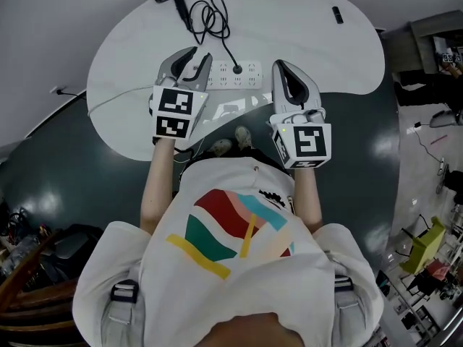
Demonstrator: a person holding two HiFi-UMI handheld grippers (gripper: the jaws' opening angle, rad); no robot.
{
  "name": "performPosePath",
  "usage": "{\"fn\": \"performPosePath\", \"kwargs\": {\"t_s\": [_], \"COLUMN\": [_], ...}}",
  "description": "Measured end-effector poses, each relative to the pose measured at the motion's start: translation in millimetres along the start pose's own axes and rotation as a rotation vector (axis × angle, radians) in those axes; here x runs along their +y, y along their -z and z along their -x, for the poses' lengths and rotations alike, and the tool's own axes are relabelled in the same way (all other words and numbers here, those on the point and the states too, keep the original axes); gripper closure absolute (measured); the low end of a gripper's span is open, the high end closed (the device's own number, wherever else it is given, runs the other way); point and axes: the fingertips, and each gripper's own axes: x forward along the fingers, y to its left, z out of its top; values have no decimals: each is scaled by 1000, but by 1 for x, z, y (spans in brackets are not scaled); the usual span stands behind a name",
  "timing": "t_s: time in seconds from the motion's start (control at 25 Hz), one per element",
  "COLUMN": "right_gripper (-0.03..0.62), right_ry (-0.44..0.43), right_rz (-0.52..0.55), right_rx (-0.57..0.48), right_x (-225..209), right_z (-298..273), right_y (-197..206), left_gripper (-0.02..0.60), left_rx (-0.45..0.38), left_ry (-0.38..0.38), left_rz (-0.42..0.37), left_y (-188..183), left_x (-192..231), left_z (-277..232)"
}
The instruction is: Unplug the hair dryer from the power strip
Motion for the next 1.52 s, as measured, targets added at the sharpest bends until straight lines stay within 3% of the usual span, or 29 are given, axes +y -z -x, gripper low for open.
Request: {"fn": "performPosePath", "kwargs": {"t_s": [0.08, 0.24, 0.36, 0.44, 0.56, 0.84, 1.12, 1.2, 1.28, 1.4, 1.52], "right_gripper": [582, 582, 582, 583, 583, 582, 587, 520, 391, 385, 424], "right_ry": [-7, -22, -32, -43, -65, -112, -219, -289, -370, -423, -432], "right_rz": [0, 1, -4, -3, 12, 25, 75, 124, 176, 230, 214], "right_rx": [9, 30, 52, 67, 84, 126, 204, 242, 307, 388, 429], "right_x": [1, 4, 9, 11, 15, 21, 32, 41, 50, 53, 50], "right_z": [-2, -5, -3, -5, -5, -2, -23, -37, -50, -71, -88], "right_y": [3, 11, 17, 21, 25, 40, 64, 80, 107, 145, 166], "left_gripper": [492, 446, 446, 448, 399, 370, 367, 367, 367, 365, 361], "left_rx": [80, 273, 419, 473, 517, 644, 669, 702, 743, 799, 831], "left_ry": [55, 234, 323, 347, 403, 388, 388, 387, 388, 389, 390], "left_rz": [-49, -68, -145, -175, -137, -158, -164, -169, -175, -185, -193], "left_y": [20, 66, 102, 116, 124, 158, 160, 162, 164, 164, 162], "left_x": [-4, -26, -42, -46, -53, -52, -53, -54, -54, -53, -54], "left_z": [-10, -26, -32, -39, -44, -50, -51, -52, -53, -54, -55]}}
